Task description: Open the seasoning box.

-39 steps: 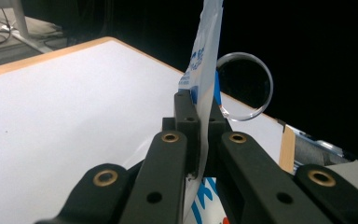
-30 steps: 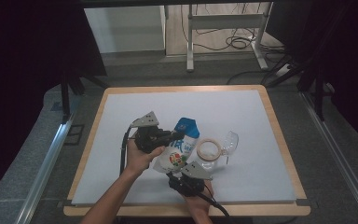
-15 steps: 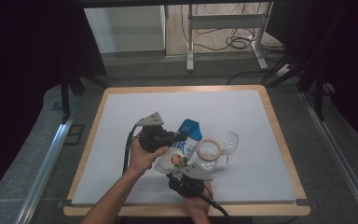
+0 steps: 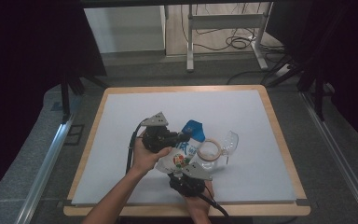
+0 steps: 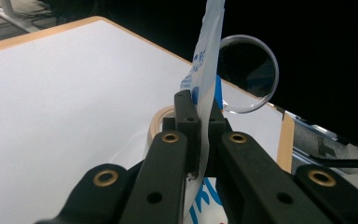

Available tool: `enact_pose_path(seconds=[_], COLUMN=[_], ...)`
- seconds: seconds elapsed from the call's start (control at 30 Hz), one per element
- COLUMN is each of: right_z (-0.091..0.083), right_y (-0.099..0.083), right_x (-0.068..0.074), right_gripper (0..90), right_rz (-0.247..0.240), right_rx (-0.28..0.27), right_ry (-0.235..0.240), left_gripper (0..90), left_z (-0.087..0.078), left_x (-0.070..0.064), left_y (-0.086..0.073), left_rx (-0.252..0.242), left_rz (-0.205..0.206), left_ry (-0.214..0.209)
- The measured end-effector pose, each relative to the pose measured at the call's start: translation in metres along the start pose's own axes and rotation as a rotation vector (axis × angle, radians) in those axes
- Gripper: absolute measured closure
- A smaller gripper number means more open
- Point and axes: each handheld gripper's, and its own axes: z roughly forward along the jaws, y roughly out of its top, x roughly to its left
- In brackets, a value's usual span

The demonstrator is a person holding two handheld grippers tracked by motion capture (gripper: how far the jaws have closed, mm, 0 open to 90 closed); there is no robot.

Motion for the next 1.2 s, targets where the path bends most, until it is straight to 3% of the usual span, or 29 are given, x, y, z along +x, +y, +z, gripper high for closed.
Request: enact_pose_path(seconds=[0.6, 0.9, 1.0, 1.2], right_z=[-0.005, -0.003, -0.003, -0.003], right_y=[0.001, 0.003, 0.003, 0.003], right_x=[0.011, 0.009, 0.012, 0.011], right_gripper=[41.3, 43.1, 43.5, 43.9], right_rz=[-0.124, -0.127, -0.15, -0.146], right_rx=[-0.034, -0.017, -0.021, -0.018], right_ry=[-0.07, -0.061, -0.072, -0.06], left_gripper=[90.0, 90.0, 90.0, 90.0], left_z=[-0.008, -0.001, 0.001, 0.004], left_x=[0.0, -0.004, -0.005, -0.006], left_y=[0.005, 0.009, 0.01, 0.011], left_rx=[0.001, 0.025, 0.034, 0.054], left_rz=[0.002, 0.015, 0.016, 0.018], left_ry=[0.012, 0.027, 0.024, 0.016])
